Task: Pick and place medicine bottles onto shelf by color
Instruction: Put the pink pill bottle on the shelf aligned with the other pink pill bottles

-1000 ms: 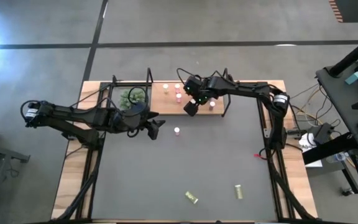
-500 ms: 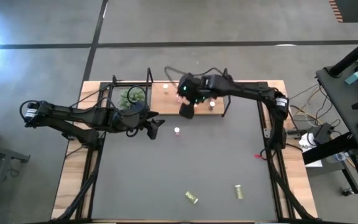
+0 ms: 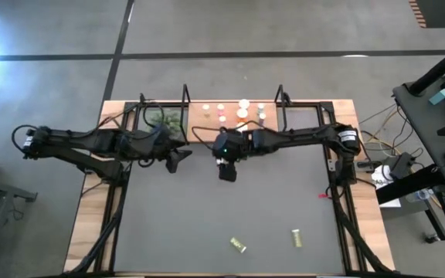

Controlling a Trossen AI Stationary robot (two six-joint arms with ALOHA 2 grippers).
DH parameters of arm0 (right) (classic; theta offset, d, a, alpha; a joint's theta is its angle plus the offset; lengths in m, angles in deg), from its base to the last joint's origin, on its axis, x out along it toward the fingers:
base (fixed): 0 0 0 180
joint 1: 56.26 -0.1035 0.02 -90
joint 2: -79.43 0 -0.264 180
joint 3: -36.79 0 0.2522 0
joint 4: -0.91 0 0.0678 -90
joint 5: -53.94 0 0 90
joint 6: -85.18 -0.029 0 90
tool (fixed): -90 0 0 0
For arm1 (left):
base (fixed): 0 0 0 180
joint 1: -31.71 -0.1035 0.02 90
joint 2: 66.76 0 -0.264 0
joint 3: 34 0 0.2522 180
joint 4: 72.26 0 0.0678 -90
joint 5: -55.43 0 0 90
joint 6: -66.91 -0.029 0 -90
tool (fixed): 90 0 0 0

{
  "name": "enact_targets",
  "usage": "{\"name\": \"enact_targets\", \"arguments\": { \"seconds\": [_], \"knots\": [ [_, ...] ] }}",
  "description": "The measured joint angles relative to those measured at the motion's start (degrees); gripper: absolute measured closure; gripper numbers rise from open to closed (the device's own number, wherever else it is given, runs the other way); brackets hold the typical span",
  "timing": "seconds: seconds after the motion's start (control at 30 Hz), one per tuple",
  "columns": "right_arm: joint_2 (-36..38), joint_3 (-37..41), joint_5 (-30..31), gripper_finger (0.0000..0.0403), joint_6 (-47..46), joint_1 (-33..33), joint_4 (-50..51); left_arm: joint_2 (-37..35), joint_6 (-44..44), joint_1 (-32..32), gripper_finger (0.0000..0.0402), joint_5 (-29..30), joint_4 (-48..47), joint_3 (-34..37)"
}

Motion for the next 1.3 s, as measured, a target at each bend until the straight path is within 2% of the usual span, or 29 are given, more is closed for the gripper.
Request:
{"name": "enact_targets", "arguments": {
  "seconds": [0.2,0.43,0.67,0.87,1.3],
  "knots": [
    [0.00,5.05,0.05,0.0139,-3.33,-0.58,-6.58,-1.96,1.03,0.00,0.0171,0.04,-0.31,0.79],
    [0.00,9.22,0.07,0.0122,-6.80,-0.45,-11.09,-0.22,1.05,0.02,0.0171,0.12,-0.81,0.84],
    [-0.03,12.76,0.25,0.0117,-6.32,-0.02,-18.33,2.53,1.05,0.07,0.0171,0.20,-0.69,0.84],
    [-0.33,16.02,4.72,0.0117,-5.27,0.51,-21.86,4.14,1.12,0.04,0.0171,0.43,-0.55,0.77],
    [-0.33,19.83,4.68,0.0117,-5.71,0.58,-29.88,3.89,1.07,-0.02,0.0171,1.40,1.13,0.53]
  ]
}}
